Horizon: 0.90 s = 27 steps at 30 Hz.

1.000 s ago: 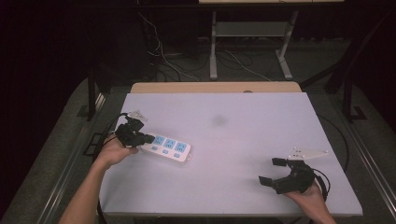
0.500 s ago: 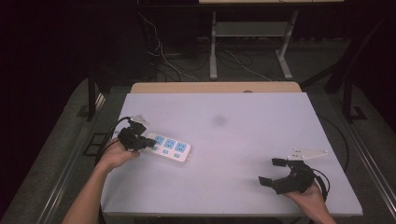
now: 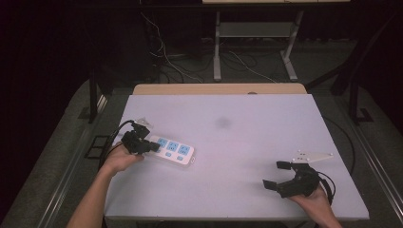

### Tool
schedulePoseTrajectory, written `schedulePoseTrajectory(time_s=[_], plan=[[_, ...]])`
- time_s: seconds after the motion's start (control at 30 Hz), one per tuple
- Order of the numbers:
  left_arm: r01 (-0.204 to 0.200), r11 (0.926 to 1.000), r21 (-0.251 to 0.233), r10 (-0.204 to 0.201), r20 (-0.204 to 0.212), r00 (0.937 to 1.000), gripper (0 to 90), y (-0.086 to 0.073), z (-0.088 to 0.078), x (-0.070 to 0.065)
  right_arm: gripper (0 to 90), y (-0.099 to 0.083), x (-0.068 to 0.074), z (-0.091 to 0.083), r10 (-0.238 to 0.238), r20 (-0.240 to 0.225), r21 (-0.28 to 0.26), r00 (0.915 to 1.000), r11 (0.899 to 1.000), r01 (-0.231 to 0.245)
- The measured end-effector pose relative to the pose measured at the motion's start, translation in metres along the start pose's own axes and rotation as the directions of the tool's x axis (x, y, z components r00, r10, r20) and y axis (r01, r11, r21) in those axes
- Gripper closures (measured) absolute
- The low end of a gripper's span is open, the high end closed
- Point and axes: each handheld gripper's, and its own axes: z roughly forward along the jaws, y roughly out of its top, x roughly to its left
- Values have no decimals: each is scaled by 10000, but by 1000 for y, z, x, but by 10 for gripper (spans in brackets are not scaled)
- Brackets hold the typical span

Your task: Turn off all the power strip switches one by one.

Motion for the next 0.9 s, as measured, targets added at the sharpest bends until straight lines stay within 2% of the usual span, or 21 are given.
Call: schedulePoseTrajectory(time_s=[0.23,0.33,0.4,0.43,0.47,0.63,0.73,0.9], plan=[[161,9999,15,-161,-22,9999,894,0,0,0,7,0,1,0,-26,-21,15,10000,10000,26],[394,9992,53,-394,44,9992,896,0,0,1,7,0,0,0,-46,-23,31,10000,10000,46],[744,9972,95,-745,145,9971,896,0,0,3,7,0,0,0,-40,-18,33,10000,10000,40],[747,9972,83,-748,131,9971,896,0,1,3,7,0,0,0,-36,-8,42,10000,10000,36],[740,9973,43,-740,79,9972,897,-1,1,2,7,0,0,0,-28,-5,39,10000,10000,28],[1214,9914,-490,-1198,353,9922,897,-9,1,6,7,-1,0,0,1,21,56,10000,10000,-1],[1220,9913,-491,-1204,335,9922,896,-9,1,5,7,-1,0,0,-1,26,40,10000,10000,1],[1014,9938,-465,-1010,103,9948,895,-8,1,2,7,-1,0,0,43,47,24,10000,10000,-43]])
